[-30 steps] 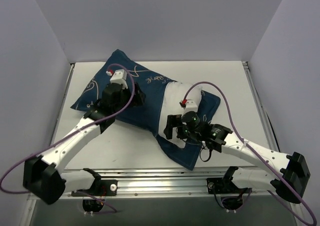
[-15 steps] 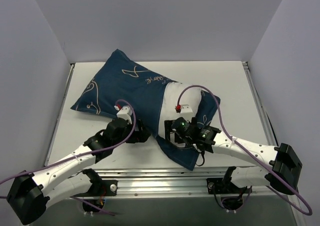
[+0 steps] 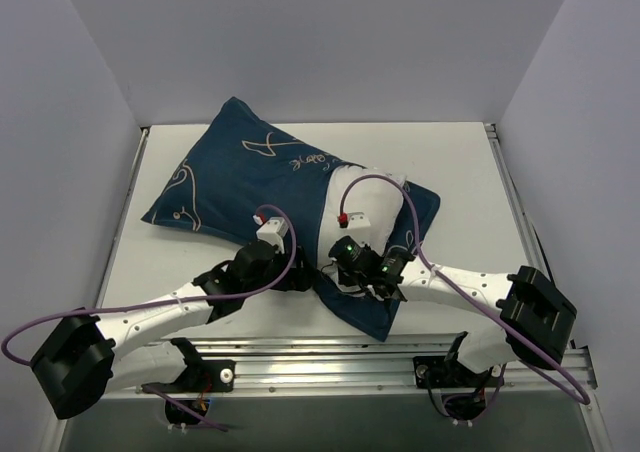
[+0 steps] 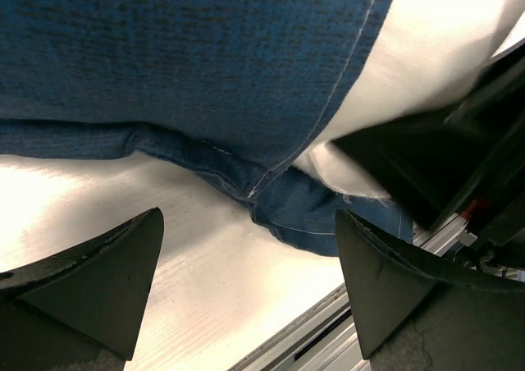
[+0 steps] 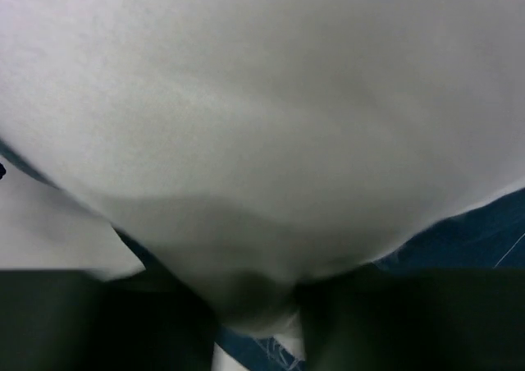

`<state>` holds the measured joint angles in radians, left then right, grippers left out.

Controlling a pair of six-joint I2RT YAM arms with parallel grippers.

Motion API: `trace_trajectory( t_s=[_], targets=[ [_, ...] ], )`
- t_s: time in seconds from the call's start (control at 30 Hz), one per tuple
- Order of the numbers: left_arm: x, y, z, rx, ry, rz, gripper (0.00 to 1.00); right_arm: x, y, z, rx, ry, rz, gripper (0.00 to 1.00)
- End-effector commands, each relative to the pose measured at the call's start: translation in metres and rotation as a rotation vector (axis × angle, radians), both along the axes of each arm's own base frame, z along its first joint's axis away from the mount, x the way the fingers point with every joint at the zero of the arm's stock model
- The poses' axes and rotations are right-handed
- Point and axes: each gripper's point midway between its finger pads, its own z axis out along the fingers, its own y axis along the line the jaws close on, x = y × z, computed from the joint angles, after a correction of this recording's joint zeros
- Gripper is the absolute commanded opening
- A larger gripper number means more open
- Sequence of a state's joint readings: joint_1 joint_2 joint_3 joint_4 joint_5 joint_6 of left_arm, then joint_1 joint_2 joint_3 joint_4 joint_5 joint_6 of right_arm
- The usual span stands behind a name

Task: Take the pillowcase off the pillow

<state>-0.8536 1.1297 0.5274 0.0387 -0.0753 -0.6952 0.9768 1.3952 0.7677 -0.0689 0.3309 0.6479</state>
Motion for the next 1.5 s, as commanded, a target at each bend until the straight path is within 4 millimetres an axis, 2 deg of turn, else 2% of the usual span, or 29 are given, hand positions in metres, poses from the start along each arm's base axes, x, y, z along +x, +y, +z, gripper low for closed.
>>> trace_trajectory(
  t_s=[0.0, 0.03, 0.07, 0.2, 0.33, 0.43, 0.53, 0.63, 0.67, 0.77, 0.8, 0.9, 1.03, 1.1, 1.17, 1.2, 1.27, 1.3, 1.33, 1.4, 1.43, 1.47],
  targets=[
    [0.006, -0.011, 0.015, -0.051, -0.063, -0.015, 0.93, 0.01, 0.004, 0.009, 0.027, -0.041, -0.021, 0.1],
    [0.004, -0.011, 0.015, -0.047, -0.062, -0.022, 0.92, 0.012, 0.005, 0.015, 0.041, -0.052, -0.022, 0.02],
    [0.003, -0.012, 0.014, -0.039, -0.067, -0.031, 0.92, 0.013, 0.008, 0.021, 0.055, -0.061, -0.021, 0.0],
    [0.001, -0.015, 0.009, -0.009, -0.07, -0.053, 0.88, 0.017, 0.015, 0.042, 0.094, -0.089, -0.008, 0.0],
    [0.004, -0.018, -0.008, 0.045, -0.045, -0.052, 0.81, 0.019, 0.019, 0.063, 0.13, -0.117, 0.004, 0.0],
    [0.01, -0.02, -0.018, 0.083, -0.034, -0.036, 0.76, 0.02, 0.021, 0.076, 0.144, -0.133, 0.012, 0.0],
    [0.022, -0.022, -0.019, 0.096, -0.047, 0.01, 0.68, 0.019, 0.024, 0.087, 0.162, -0.145, 0.027, 0.0],
    [0.036, -0.025, -0.013, 0.1, -0.076, 0.057, 0.41, 0.017, 0.023, 0.095, 0.175, -0.151, 0.031, 0.0],
    [0.04, -0.025, -0.01, 0.101, -0.087, 0.071, 0.27, 0.016, 0.022, 0.097, 0.178, -0.153, 0.03, 0.0],
    [0.056, -0.025, 0.002, 0.1, -0.132, 0.13, 0.13, 0.013, 0.018, 0.112, 0.203, -0.171, 0.037, 0.0],
    [0.06, -0.025, 0.007, 0.095, -0.145, 0.145, 0.03, 0.011, 0.017, 0.121, 0.219, -0.185, 0.042, 0.0],
    [0.07, -0.018, 0.012, 0.09, -0.164, 0.221, 0.02, 0.007, 0.011, 0.131, 0.227, -0.195, 0.05, 0.0],
    [0.085, 0.008, 0.013, 0.101, -0.17, 0.333, 0.02, -0.006, -0.006, 0.156, 0.239, -0.217, 0.083, 0.0],
    [0.093, 0.022, 0.009, 0.115, -0.156, 0.38, 0.02, -0.012, -0.01, 0.177, 0.268, -0.242, 0.112, 0.0],
    [0.105, 0.046, -0.001, 0.135, -0.12, 0.458, 0.02, -0.023, -0.024, 0.2, 0.283, -0.276, 0.14, 0.0],
    [0.108, 0.052, -0.004, 0.139, -0.108, 0.476, 0.02, -0.03, -0.034, 0.218, 0.3, -0.296, 0.147, 0.0],
    [0.116, 0.067, -0.015, 0.159, -0.08, 0.52, 0.02, -0.037, -0.044, 0.235, 0.306, -0.318, 0.165, 0.0],
    [0.124, 0.078, -0.016, 0.165, -0.074, 0.559, 0.02, -0.042, -0.051, 0.257, 0.342, -0.35, 0.174, 0.0],
    [0.127, 0.085, -0.027, 0.192, -0.048, 0.579, 0.02, -0.049, -0.056, 0.26, 0.329, -0.339, 0.197, 0.0],
    [0.142, 0.097, -0.028, 0.197, -0.029, 0.633, 0.02, -0.06, -0.067, 0.274, 0.348, -0.349, 0.216, 0.0],
    [0.145, 0.101, -0.04, 0.227, -0.003, 0.64, 0.02, -0.068, -0.068, 0.288, 0.385, -0.362, 0.243, 0.0],
    [0.149, 0.103, -0.044, 0.237, 0.008, 0.649, 0.02, -0.071, -0.07, 0.294, 0.4, -0.37, 0.254, 0.0]
  ],
)
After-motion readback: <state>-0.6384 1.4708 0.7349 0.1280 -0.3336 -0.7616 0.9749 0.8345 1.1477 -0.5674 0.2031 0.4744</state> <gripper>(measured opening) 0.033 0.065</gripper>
